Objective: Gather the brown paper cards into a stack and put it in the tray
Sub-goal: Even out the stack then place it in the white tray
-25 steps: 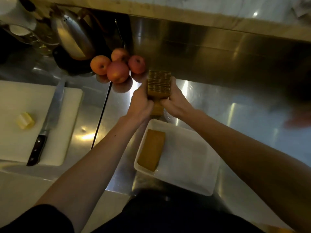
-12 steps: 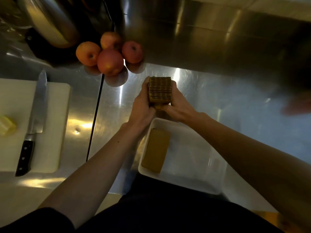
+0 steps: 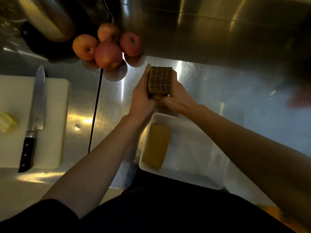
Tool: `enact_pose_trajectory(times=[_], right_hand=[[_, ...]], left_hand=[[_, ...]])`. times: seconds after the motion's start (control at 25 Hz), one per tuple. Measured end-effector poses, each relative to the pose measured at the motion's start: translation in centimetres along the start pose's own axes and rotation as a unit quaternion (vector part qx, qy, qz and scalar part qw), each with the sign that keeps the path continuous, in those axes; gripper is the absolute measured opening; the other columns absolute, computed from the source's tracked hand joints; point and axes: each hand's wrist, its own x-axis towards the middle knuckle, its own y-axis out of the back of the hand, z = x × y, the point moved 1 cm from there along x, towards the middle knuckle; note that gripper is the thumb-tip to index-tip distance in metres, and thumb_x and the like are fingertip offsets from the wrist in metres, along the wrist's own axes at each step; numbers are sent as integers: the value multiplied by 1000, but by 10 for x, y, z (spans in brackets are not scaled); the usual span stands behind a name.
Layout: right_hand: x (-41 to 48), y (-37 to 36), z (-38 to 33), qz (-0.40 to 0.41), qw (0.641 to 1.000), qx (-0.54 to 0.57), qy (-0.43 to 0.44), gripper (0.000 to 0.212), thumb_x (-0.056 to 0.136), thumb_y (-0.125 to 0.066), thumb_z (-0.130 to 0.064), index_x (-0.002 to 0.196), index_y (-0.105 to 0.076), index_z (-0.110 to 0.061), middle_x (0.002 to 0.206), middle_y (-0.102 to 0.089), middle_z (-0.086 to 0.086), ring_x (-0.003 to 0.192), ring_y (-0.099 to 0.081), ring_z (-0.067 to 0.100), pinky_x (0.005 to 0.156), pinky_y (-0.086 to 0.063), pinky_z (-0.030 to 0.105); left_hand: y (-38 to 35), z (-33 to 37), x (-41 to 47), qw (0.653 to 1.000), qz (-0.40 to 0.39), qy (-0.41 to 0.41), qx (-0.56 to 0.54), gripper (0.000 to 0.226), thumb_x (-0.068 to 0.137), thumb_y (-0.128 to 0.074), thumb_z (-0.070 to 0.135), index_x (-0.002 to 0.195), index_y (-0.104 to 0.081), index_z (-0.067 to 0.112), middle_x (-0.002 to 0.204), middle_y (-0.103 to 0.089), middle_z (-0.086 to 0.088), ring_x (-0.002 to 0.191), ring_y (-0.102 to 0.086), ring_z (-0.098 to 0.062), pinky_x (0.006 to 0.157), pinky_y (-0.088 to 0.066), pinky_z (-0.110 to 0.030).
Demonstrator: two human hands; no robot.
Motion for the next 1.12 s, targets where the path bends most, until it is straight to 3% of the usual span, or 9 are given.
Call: enact_pose_trajectory(times=[0.08,0.2,0.28,0.36,0.44,0.56,0.68,0.88,1.12], right_hand=[[0,-4,-2,11,1000,16,-4,89,84,-71,-29,150,-14,-13,133,-53,0,109,-51,5,99,-40,21],[1,-8,-6,22,999,27,-15,97,86,-70,-29,153,-1,-15,136,-56,5,112,-55,9,97,-36,20],[1,-6,-5,19,999,32,-21,98,87,-69,-27,153,2,-16,133,-57,5,106,-57,9,95,-38,19],[2,-4,-3,20,999,37,-25,98,86,-70,-25,153,2,-17,131,-58,4,100,-57,7,92,-40,18],[5,-2,0,21,999,36,-27,98,86,-70,-23,153,2,-18,129,-59,3,97,-58,6,85,-41,11],[6,-2,2,20,999,35,-22,94,89,-66,-22,154,2,-18,132,-58,3,101,-57,6,82,-40,6],[5,-5,2,28,998,60,-10,89,91,-63,-24,154,0,-16,137,-55,4,114,-56,12,97,-41,18],[5,-11,7,58,994,87,-10,90,90,-63,-29,154,-1,-14,137,-54,4,113,-57,10,102,-44,26],[6,-14,8,84,992,88,-12,82,90,-63,-21,153,-11,-12,131,-58,3,102,-56,1,90,-44,8]], left_hand=[[1,-1,2,1000,11,-10,2,72,87,-58,3,151,-26,7,136,-57,-10,125,-52,-14,107,-40,-23],[4,-1,4,1000,17,0,15,68,90,-58,5,150,-26,7,129,-59,-2,117,-53,-3,99,-38,-7],[5,-1,6,1000,1,7,26,69,88,-56,3,150,-26,7,129,-61,-6,115,-54,-5,99,-41,-11],[5,-1,8,999,-11,5,34,70,86,-54,2,150,-26,7,129,-62,-10,116,-57,-14,99,-42,-16],[4,2,9,999,-5,0,33,71,82,-49,1,150,-27,6,126,-63,-12,115,-59,-19,95,-40,-10],[2,5,7,1000,6,8,15,72,81,-45,1,150,-27,5,115,-64,-5,101,-61,-5,88,-40,-4],[-1,2,7,999,16,18,27,71,81,-45,-7,149,-28,2,107,-65,-6,91,-58,-1,83,-40,-2],[-2,-1,9,999,15,20,30,68,85,-48,-4,150,-28,5,107,-67,-7,97,-61,-11,88,-43,-10],[-5,0,10,999,23,25,33,65,86,-47,-5,149,-31,4,102,-64,1,87,-59,2,86,-42,-5]])
